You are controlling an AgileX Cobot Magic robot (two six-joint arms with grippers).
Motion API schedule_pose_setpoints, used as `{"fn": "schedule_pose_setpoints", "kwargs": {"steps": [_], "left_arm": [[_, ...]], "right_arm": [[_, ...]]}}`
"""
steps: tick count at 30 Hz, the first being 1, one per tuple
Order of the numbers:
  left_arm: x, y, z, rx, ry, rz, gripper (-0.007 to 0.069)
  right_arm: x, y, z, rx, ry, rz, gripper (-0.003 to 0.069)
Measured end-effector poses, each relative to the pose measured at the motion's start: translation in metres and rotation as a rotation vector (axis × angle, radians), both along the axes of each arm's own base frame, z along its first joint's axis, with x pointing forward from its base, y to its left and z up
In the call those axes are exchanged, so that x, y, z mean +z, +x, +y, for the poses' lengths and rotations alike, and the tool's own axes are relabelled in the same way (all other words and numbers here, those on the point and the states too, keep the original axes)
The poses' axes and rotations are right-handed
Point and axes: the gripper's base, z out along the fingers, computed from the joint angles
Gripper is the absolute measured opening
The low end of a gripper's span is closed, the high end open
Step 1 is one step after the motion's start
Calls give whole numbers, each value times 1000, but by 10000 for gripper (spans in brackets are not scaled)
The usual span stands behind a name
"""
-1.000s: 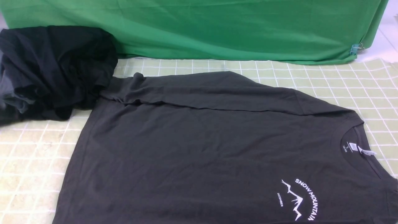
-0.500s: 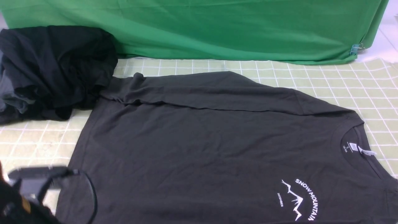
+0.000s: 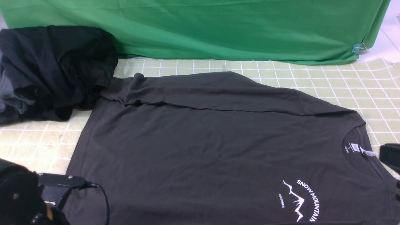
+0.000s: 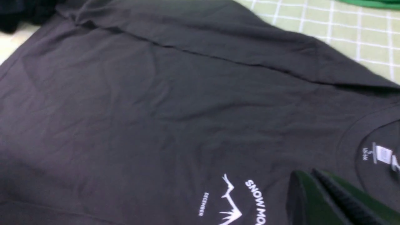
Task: Fold a long-sleeved shirt over a green coffee tablecloth.
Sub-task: 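Grasp the left edge of the dark T-shirt lying flat on the table, then fold the left side of the black T-shirt inward over its body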
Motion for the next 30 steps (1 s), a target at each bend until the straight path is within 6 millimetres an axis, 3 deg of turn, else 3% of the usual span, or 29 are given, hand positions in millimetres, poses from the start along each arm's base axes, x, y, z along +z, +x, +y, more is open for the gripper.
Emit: {"fn": "schedule_pose_setpoints", "kwargs": {"steps": [4, 7, 10, 14, 20, 23, 27, 28, 30], "left_arm": [[-7, 2, -1, -2, 8, 34, 433], [-10, 3, -2, -16, 5, 49, 401], [-11, 4, -5, -22, -13, 71, 286], [-11, 2, -7, -32, -28, 106, 55], [-4, 2, -6, -53, -19, 123, 13], [14, 9, -9, -63, -23, 105, 13], [71, 36, -18, -76, -72, -51, 12], [78, 40, -19, -78, -76, -68, 12], [124, 66, -24, -100, -68, -225, 12]], "right_arm": [[2, 1, 1, 5, 8, -19, 8], [2, 1, 1, 5, 11, -23, 10], [2, 1, 1, 5, 11, -23, 13], [2, 2, 2, 5, 10, -20, 18], [2, 2, 2, 5, 11, -19, 20], [2, 2, 2, 4, 11, -18, 20], [2, 2, 2, 4, 13, -18, 22], [2, 2, 2, 4, 14, -17, 22], [2, 3, 3, 6, 22, 0, 25]]}}
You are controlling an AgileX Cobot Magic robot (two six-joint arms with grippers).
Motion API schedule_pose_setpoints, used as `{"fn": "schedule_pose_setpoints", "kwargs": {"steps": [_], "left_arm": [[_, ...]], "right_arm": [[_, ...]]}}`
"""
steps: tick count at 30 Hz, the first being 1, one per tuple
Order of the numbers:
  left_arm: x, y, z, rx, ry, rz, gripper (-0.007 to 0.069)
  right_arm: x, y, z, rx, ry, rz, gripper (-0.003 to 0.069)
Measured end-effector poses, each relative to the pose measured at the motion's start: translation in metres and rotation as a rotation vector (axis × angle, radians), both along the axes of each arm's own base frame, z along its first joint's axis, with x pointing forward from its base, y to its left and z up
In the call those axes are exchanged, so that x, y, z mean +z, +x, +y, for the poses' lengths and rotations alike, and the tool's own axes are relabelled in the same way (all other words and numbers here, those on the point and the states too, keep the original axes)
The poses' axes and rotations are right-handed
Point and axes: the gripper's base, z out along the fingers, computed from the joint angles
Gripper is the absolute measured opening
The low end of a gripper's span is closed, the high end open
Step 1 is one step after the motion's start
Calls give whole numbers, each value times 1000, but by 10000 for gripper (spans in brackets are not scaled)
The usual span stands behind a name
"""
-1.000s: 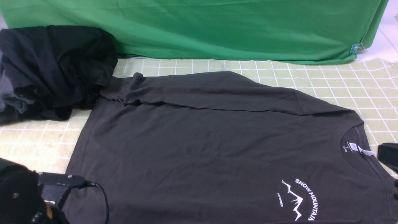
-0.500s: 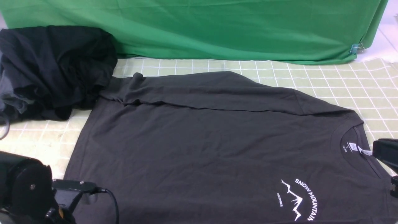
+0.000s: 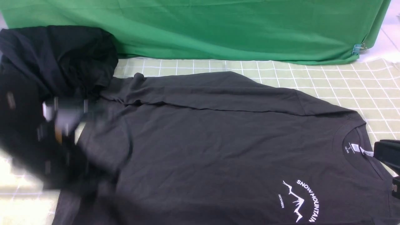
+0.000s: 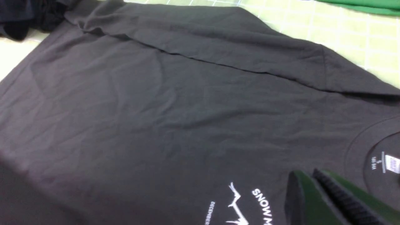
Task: Fold a long-sleeved shirt over a green coffee tablecloth.
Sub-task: 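Fold the left side of the black T-shirt inward over its body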
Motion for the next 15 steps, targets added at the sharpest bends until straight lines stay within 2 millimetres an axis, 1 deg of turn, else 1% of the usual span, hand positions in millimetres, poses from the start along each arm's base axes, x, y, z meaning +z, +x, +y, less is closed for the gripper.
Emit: {"fn": "schedule_pose_setpoints", "kwargs": {"steps": [1, 2, 3, 4, 7, 8, 9, 10, 11, 12, 13, 14, 15], "left_arm": [[2, 2, -1, 1, -2, -7, 12], [25, 19, 1, 8, 28, -87, 12], [32, 26, 3, 16, 40, -102, 12], [43, 43, 8, 45, 58, -129, 12], [48, 77, 22, 110, 74, -136, 12], [44, 94, 29, 140, 78, -131, 12], [41, 99, 32, 149, 81, -121, 12], [36, 114, 38, 165, 81, -115, 12], [27, 127, 43, 174, 80, -93, 12], [19, 137, 46, 174, 83, -77, 12], [17, 139, 46, 173, 85, -74, 12], [1, 154, 48, 171, 95, -55, 12], [-6, 160, 49, 172, 101, -51, 12]], "right_arm": [[0, 0, 0, 1, -2, 7, 26], [2, 2, 2, 12, -19, 39, 29], [3, 3, 3, 23, -42, 72, 31], [5, 6, 5, 47, -83, 126, 32], [11, 14, 10, 104, -180, 258, 36], [15, 17, 12, 129, -215, 294, 36], [15, 19, 13, 134, -222, 307, 36], [16, 23, 15, 164, -260, 340, 38], [18, 28, 18, 184, -278, 355, 41], [18, 31, 20, 202, -290, 368, 44], [17, 32, 20, 206, -292, 370, 45], [14, 36, 24, 241, -301, 394, 60], [11, 39, 28, 268, -304, 413, 76]]}}
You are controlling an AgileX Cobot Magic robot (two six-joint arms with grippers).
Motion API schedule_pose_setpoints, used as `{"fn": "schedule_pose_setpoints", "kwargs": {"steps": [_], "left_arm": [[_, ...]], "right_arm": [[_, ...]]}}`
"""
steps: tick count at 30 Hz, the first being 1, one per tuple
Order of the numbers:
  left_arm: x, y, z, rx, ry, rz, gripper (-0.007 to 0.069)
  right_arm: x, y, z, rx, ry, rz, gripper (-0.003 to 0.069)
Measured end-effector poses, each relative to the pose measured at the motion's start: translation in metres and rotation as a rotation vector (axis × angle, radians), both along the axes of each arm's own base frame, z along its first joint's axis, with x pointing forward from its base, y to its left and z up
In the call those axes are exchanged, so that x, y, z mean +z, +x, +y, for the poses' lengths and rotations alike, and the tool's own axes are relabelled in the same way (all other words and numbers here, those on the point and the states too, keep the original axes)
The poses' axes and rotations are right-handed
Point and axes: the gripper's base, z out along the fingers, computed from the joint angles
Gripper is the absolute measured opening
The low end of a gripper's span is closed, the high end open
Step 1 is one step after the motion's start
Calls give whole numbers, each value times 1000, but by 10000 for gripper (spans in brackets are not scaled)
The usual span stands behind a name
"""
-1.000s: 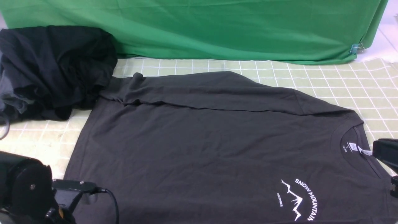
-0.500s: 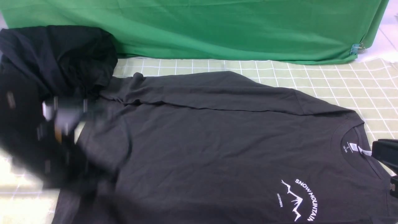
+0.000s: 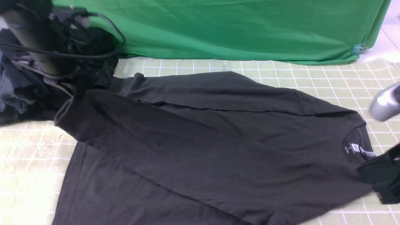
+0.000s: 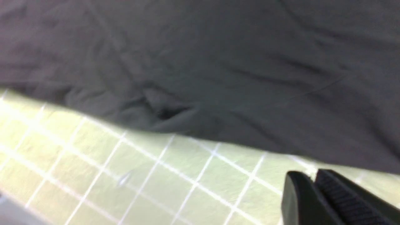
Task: Fold a long-sleeved shirt over a green coffee tablecloth.
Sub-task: 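Fold the left side of the black T-shirt inward over its body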
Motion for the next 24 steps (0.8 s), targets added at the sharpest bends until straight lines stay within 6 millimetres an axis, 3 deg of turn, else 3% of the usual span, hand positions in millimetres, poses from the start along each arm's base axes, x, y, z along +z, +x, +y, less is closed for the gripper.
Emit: {"fn": "schedule_pose_setpoints", "kwargs": {"steps": [1, 4, 7, 13, 19, 24], "left_arm": [[-4, 3, 0, 1, 4, 3, 12], [-34, 18, 1, 4, 15, 61, 12], [-48, 21, 0, 1, 5, 99, 12], [-51, 22, -3, -4, -16, 106, 13], [-51, 22, -3, -5, -16, 107, 13], [-51, 22, -4, -3, -28, 108, 13]], "right_arm": [[-1, 1, 1, 6, 0, 4, 80], [-18, 11, 22, 104, -18, 84, 185], [-32, 17, 42, 174, -36, 108, 268], [-78, 27, 96, 342, -134, 124, 430], [-127, 44, 118, 372, -215, 169, 486], [-148, 52, 125, 371, -229, 169, 487]]}}
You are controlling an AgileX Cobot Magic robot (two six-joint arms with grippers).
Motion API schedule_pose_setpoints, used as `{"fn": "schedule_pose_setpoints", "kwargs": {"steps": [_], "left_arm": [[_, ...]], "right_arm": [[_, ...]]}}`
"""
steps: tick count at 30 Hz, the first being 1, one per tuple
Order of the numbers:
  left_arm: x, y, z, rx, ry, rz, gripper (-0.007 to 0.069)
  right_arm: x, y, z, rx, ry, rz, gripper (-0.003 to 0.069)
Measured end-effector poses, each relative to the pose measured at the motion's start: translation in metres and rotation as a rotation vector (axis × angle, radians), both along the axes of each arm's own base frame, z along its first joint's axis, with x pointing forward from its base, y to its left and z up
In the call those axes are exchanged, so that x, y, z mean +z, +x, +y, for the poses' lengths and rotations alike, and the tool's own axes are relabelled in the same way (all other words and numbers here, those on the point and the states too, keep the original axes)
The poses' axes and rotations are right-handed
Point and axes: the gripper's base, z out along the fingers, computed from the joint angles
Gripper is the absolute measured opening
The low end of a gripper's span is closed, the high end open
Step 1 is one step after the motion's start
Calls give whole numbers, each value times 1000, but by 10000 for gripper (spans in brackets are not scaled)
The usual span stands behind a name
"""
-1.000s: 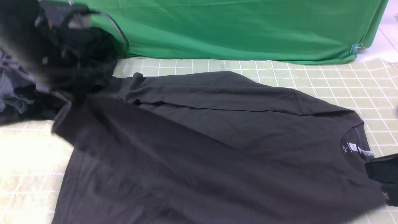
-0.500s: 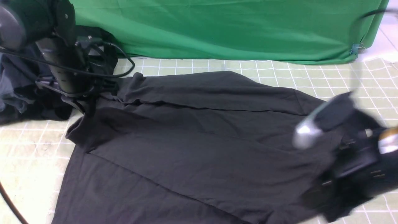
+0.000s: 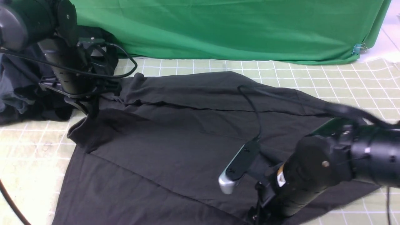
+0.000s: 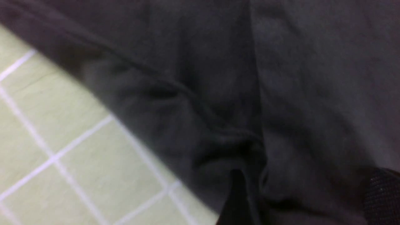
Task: Fold a long-sleeved shirt over a green coffee tablecloth.
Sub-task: 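Fold the left side of the black T-shirt inward over its body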
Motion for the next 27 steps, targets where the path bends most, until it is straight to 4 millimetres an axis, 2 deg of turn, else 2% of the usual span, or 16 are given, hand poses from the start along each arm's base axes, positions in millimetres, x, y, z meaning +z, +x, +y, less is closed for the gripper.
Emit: {"fn": "schedule_pose_setpoints", "kwargs": {"steps": [2, 3, 5, 6, 7, 9, 13, 17, 22, 27], "left_arm": [[0, 0, -1, 4, -16, 2, 13], [0, 0, -2, 6, -23, 2, 13], [0, 0, -3, 7, -41, 4, 13], [0, -1, -4, 9, -49, 6, 13], [0, -1, -5, 9, -55, 10, 13], [-1, -3, -7, 7, -66, 31, 13], [-1, -9, -12, -29, -57, 88, 13], [-3, -14, -20, -59, -31, 114, 13], [-3, -14, -16, -62, 15, 111, 13], [-4, -14, -18, -58, -2, 112, 13]], "right_arm": [[-7, 2, 1, -4, -12, 3, 451], [-9, 3, 1, -4, -17, 3, 400], [-9, 3, 1, -5, -21, 2, 231], [-9, 3, 1, -6, -23, 4, 211], [-9, 3, 1, -12, -26, 9, 117], [-7, 0, -1, -26, -36, 28, 41], [7, -8, -8, -60, -35, 44, 25], [22, -27, -26, -117, -6, 40, 25], [30, -50, -47, -153, 16, 39, 25], [37, -62, -55, -179, 63, 42, 25]]}}
